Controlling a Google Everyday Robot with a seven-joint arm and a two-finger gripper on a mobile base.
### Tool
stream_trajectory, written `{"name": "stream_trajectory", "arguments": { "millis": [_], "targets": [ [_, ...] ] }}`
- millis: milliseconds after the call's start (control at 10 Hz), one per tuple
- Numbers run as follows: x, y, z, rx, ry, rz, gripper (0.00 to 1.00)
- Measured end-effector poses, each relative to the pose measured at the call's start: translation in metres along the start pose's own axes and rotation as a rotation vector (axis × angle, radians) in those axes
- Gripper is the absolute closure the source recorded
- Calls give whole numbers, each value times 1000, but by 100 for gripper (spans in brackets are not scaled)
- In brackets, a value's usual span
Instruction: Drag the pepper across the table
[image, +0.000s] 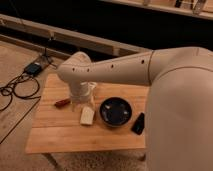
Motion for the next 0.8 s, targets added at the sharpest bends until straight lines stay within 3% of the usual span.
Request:
{"name": "stream_trajectory", "arguments": {
  "millis": [500, 600, 800],
  "targets": [
    [0, 0, 0, 1, 0, 1, 35],
    [-2, -2, 2, 14, 2, -2, 35],
    [-5, 14, 16, 63, 16, -85, 35]
  ]
}}
